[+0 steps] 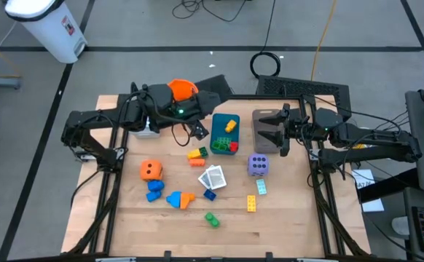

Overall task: Pick & Place Toys
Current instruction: Put the purple dice into the black bin

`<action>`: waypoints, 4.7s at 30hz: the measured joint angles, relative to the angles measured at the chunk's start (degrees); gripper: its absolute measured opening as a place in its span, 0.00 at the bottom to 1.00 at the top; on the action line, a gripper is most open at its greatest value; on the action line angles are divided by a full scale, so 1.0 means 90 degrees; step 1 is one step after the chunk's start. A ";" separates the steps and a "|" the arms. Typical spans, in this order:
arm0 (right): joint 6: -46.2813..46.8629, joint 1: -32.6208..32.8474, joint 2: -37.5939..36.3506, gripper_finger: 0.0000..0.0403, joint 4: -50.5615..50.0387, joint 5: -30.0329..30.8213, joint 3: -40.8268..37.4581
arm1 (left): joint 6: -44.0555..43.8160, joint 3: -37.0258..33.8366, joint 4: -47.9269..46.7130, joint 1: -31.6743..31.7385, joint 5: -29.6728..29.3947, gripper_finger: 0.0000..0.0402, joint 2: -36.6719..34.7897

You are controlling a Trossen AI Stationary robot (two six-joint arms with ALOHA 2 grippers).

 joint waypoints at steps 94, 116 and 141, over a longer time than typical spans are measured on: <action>-0.0519 0.1257 0.1702 0.56 -0.2916 -0.0498 0.2159 | -1.6191 -0.3915 -0.3286 0.0127 0.1122 0.38 -0.0137; -0.0993 0.1800 0.4194 0.56 -0.7704 -0.0498 0.3718 | -1.6601 -0.3908 0.1205 0.0616 0.3514 0.38 -0.0168; -0.1321 0.1408 0.4187 0.80 -0.7435 -0.0500 0.3666 | -1.5663 -0.3907 -0.0336 0.0440 0.2356 0.38 -0.1359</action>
